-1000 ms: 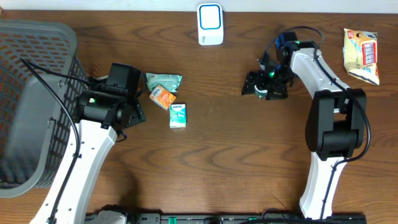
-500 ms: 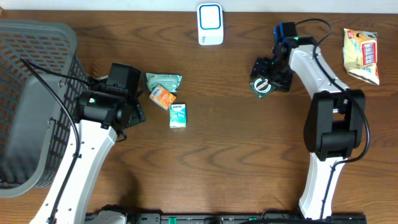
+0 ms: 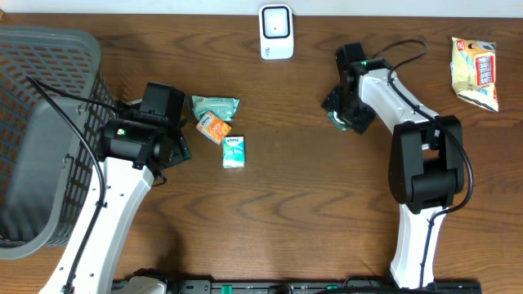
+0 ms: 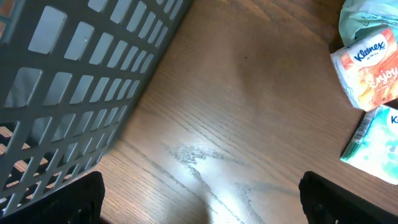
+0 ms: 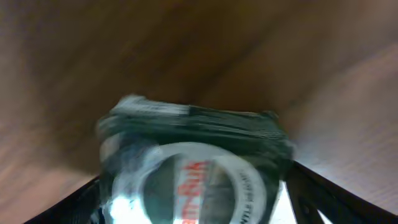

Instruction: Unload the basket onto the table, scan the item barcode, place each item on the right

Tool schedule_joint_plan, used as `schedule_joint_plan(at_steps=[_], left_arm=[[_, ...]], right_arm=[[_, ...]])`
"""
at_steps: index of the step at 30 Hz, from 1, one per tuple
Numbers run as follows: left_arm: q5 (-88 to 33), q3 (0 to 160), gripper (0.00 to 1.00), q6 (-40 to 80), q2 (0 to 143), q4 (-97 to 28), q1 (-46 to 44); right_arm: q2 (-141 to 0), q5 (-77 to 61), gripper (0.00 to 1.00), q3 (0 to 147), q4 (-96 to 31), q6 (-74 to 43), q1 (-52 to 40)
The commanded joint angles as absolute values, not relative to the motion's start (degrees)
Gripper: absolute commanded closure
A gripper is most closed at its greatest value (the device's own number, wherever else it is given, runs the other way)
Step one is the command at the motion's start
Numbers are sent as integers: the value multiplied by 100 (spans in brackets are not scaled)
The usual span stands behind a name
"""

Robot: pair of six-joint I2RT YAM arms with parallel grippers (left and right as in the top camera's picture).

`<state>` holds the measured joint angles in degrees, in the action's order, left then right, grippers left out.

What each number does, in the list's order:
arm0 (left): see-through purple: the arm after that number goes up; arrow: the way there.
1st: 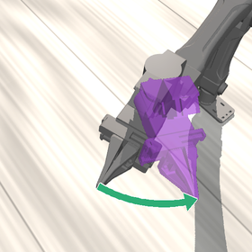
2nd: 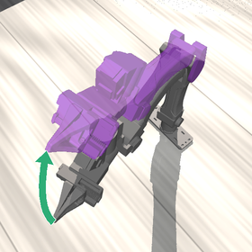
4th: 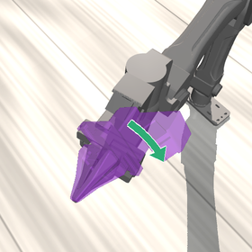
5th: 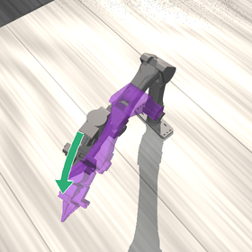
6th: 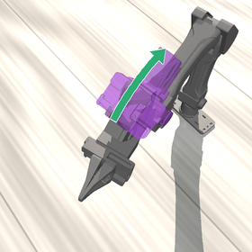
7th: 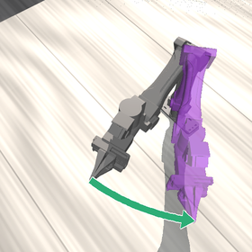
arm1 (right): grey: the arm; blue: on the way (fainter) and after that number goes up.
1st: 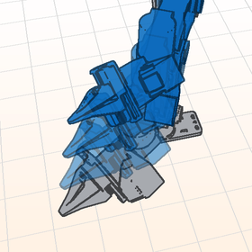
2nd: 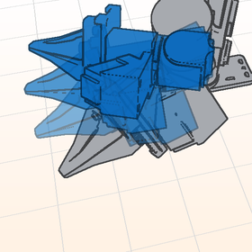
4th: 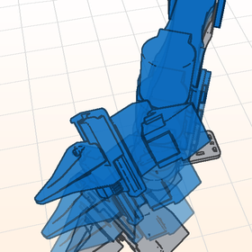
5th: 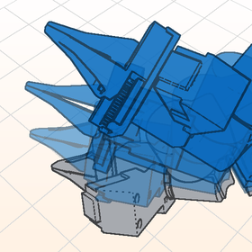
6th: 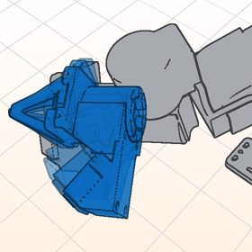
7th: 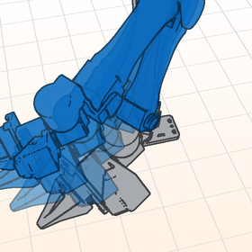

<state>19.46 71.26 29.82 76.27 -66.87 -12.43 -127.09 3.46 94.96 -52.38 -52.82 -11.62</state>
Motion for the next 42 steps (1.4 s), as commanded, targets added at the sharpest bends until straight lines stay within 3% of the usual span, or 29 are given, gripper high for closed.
schedule_joint_plan(at_steps=[1, 8, 21, 25, 26, 29, 33, 42], left_arm=[[2021, 7146, 3, 3013, 7596, -6702, -1212], [2021, 7146, 2, 3013, 7596, -6702, -1212], [2021, 7146, 2, 3013, 7596, -6702, -1212], [2021, 7146, 2, 3013, 7596, -6702, -1212], [2021, 7146, 2, 3013, 7596, -6702, -1212], [2021, 7146, 2, 3013, 7596, -6702, -1212], [2021, 7146, 2, 3013, 7596, -6702, -1212], [2021, 7146, 2, 3013, 7596, -6702, -1212]], right_arm=[[-12763, 318, 20, 9209, -5105, -5675, -1168], [-12761, 272, 37, 9218, -5009, -4543, -1166], [-12532, -1433, 48, 9345, -4919, -550, -1184], [-12368, -1400, 40, 9345, -5011, 451, -1184], [-12326, -1334, 28, 9345, -5022, 666, -1184], [-12239, -836, 13, 9345, -5019, 923, -1184], [-12219, -137, 1, 9345, -5089, 799, -1184], [-12219, -1699, 1, 9343, -5483, -746, -1234]])
